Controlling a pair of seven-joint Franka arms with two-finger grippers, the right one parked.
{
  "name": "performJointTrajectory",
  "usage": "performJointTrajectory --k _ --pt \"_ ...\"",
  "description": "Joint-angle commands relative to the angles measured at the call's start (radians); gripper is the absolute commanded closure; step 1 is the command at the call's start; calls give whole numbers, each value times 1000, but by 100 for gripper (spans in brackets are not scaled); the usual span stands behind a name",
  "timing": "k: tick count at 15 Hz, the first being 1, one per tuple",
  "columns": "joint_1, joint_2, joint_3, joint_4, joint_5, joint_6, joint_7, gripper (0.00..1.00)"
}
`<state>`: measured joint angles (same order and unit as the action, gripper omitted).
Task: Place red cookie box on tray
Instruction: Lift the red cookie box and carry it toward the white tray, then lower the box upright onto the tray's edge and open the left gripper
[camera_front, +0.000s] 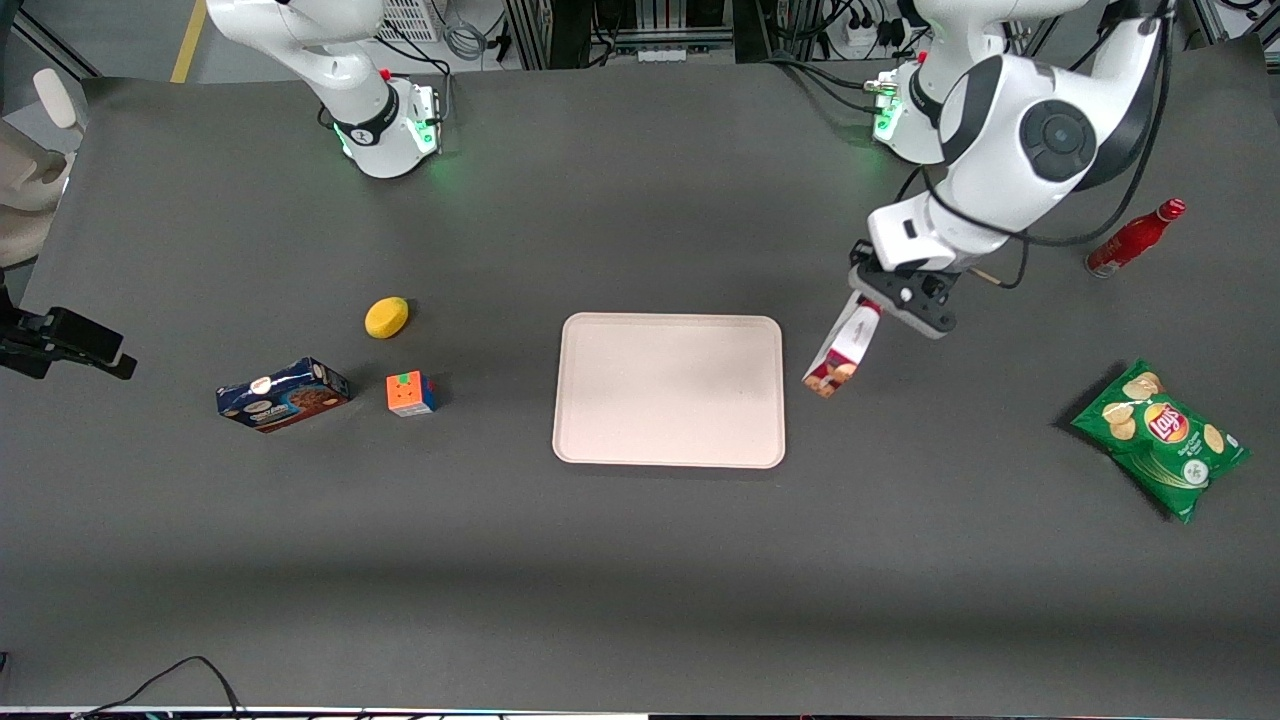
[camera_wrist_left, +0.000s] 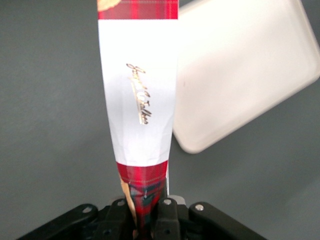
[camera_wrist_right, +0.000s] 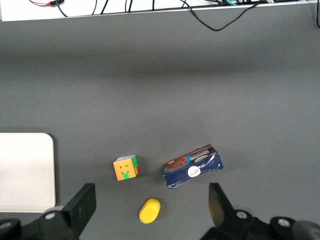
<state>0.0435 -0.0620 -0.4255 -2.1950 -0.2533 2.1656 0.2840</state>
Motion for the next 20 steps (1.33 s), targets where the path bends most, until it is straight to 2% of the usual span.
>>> performJointTrajectory --k 1,4,8,10,11,14,20 --pt "-11 168 -68 110 22 116 -285 100" --pt "-79 266 -96 110 178 238 -585 100" --pt "-175 378 -102 112 467 295 -1034 100" --pt "-189 438 -104 112 621 328 -1169 100" --pt "-189 458 -104 112 650 350 -1196 100" --pt "-188 508 -91 112 661 427 -1204 100" --pt "-188 545 -70 123 664 436 -1198 100"
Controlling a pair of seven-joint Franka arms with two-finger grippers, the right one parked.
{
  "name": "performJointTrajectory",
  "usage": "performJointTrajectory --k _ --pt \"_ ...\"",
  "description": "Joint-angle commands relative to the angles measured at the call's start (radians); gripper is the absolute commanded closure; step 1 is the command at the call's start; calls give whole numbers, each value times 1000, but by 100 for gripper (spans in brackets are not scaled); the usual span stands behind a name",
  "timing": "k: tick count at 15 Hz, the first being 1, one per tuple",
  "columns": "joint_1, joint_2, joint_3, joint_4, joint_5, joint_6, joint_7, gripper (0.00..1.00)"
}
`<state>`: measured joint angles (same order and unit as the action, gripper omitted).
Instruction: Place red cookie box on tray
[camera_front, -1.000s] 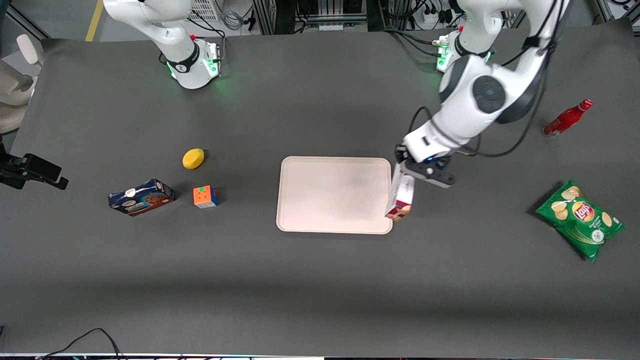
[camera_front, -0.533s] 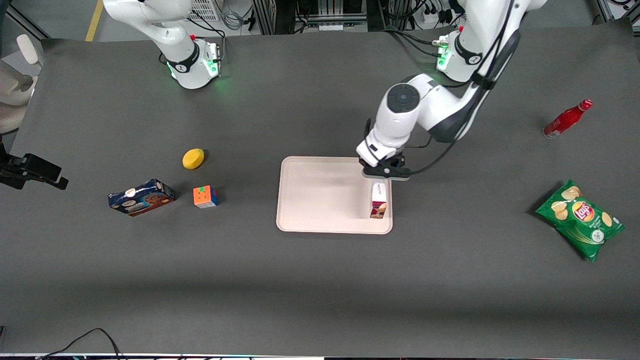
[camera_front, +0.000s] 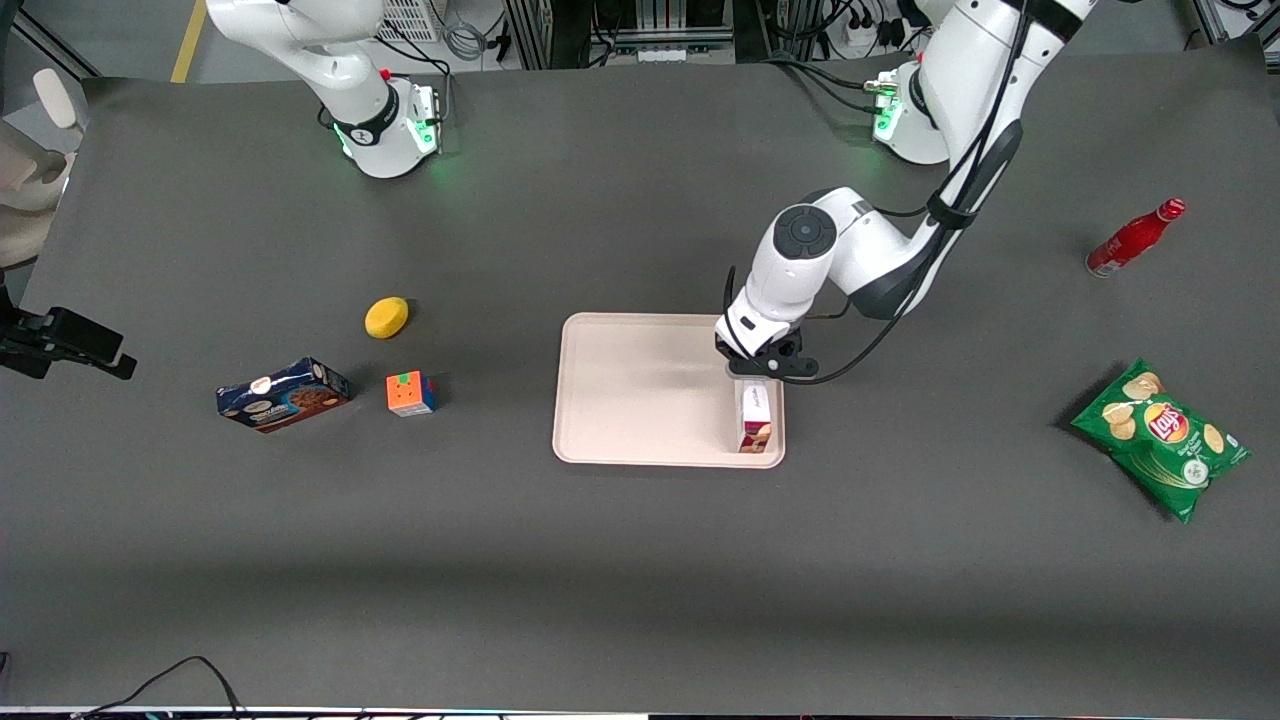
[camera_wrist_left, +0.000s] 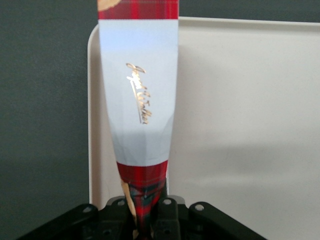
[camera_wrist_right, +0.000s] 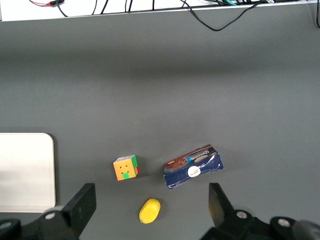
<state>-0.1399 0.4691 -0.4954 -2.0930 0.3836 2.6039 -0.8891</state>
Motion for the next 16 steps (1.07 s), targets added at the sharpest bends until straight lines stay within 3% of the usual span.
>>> performJointTrajectory --k 1,3,4,6,11,14,16 --pt "-4 16 0 21 26 -4 -25 100" --pt "-4 19 0 21 28 -8 -27 94" --pt "-4 20 0 21 28 -10 -27 81" --pt "-4 19 0 22 29 -11 -15 0" --pt "39 -20 4 97 18 -63 73 0" --pt "48 -58 47 180 0 -183 266 0" --pt "81 -96 57 217 -127 -234 396 0"
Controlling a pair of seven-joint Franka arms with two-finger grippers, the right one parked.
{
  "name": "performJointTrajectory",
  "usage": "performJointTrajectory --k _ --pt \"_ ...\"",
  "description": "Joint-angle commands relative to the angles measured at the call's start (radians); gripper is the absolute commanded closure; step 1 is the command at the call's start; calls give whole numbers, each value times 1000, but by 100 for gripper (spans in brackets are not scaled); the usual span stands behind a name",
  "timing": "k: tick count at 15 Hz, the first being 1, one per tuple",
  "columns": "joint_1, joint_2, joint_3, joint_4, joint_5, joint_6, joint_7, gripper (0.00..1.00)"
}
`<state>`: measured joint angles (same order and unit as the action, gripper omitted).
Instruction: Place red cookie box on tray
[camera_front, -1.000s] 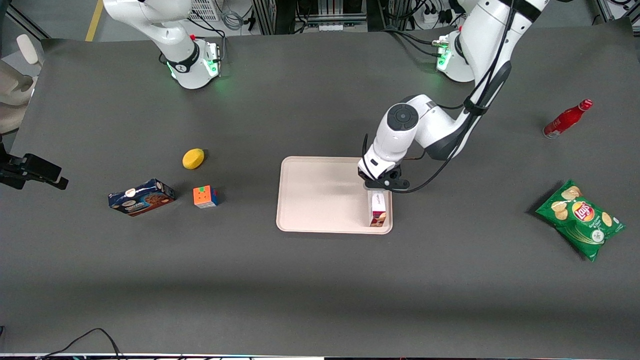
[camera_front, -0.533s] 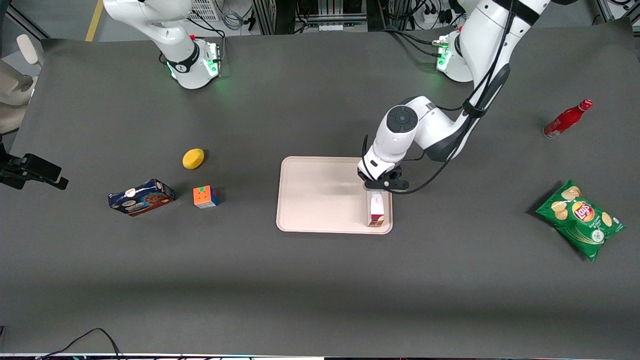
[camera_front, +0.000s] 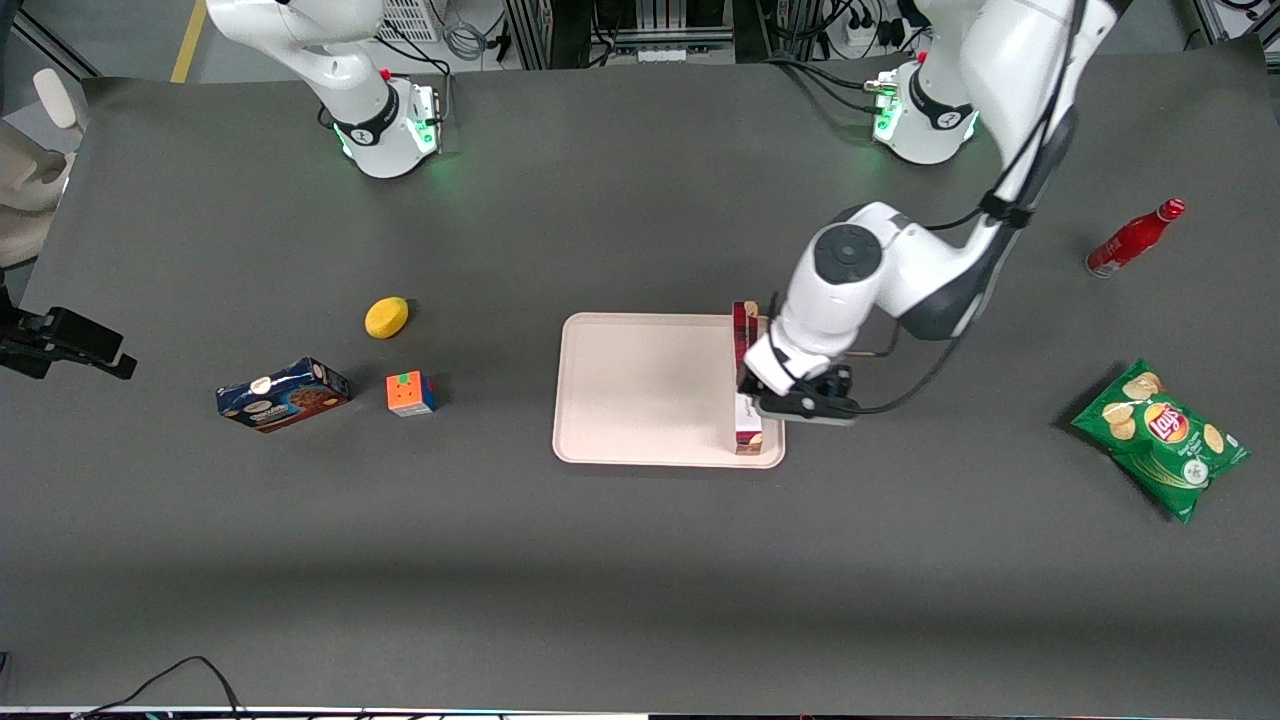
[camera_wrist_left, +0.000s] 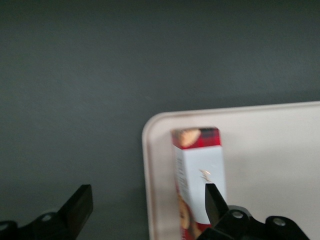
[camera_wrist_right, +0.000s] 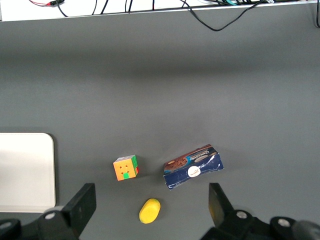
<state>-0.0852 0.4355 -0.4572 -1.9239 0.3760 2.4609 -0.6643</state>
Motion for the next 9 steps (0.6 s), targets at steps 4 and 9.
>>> performJointTrajectory --k 4,9 --pt "123 -182 89 55 -331 -172 470 0" --pt "205 -404 163 56 -381 -419 572 0"
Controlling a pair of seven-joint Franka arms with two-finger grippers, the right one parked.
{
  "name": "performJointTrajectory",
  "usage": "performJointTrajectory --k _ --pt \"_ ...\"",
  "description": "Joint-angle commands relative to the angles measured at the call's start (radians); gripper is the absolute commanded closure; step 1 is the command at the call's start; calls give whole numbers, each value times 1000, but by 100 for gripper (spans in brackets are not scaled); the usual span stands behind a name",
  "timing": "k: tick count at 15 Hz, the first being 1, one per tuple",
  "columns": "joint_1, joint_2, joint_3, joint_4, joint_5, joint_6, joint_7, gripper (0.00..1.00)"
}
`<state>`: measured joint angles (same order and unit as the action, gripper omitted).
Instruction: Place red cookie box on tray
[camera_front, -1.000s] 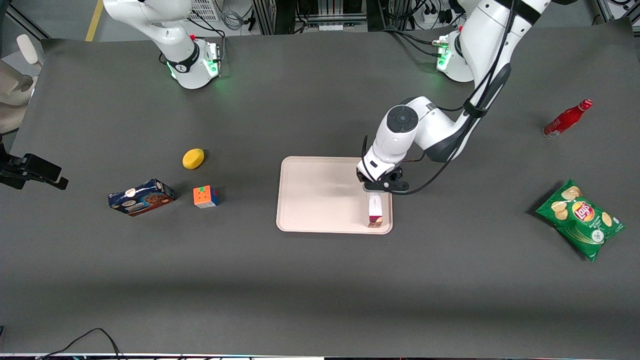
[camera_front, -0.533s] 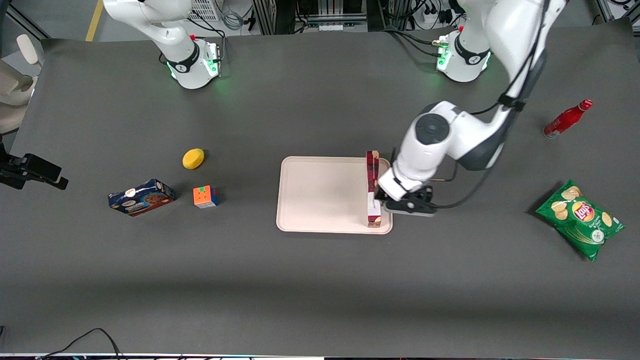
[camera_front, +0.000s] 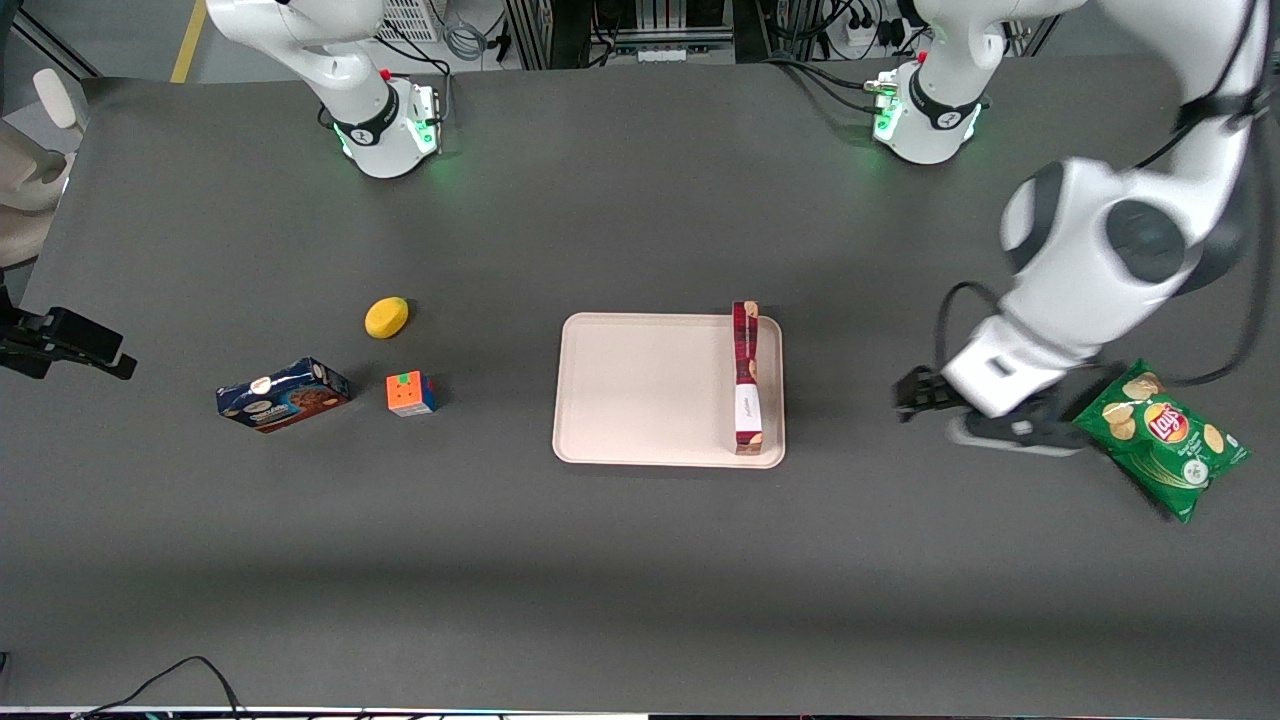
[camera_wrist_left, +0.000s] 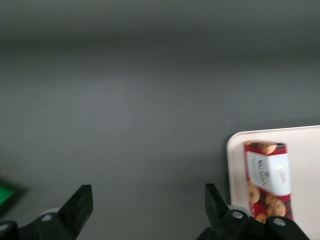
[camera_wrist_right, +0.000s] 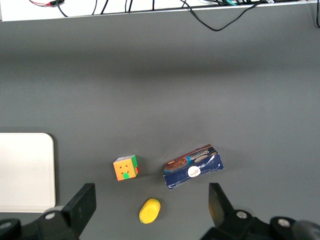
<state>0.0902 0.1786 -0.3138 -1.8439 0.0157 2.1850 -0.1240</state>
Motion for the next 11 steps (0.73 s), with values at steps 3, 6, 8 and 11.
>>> performJointTrajectory --k 3,6,8,11 --pt "62 -250 21 -24 -22 -273 81 0" --pt "74 -286 76 -24 -39 -295 161 0" --pt "74 -300 91 -24 -59 -327 170 0" --pt "74 -301 93 -24 -59 -330 172 0"
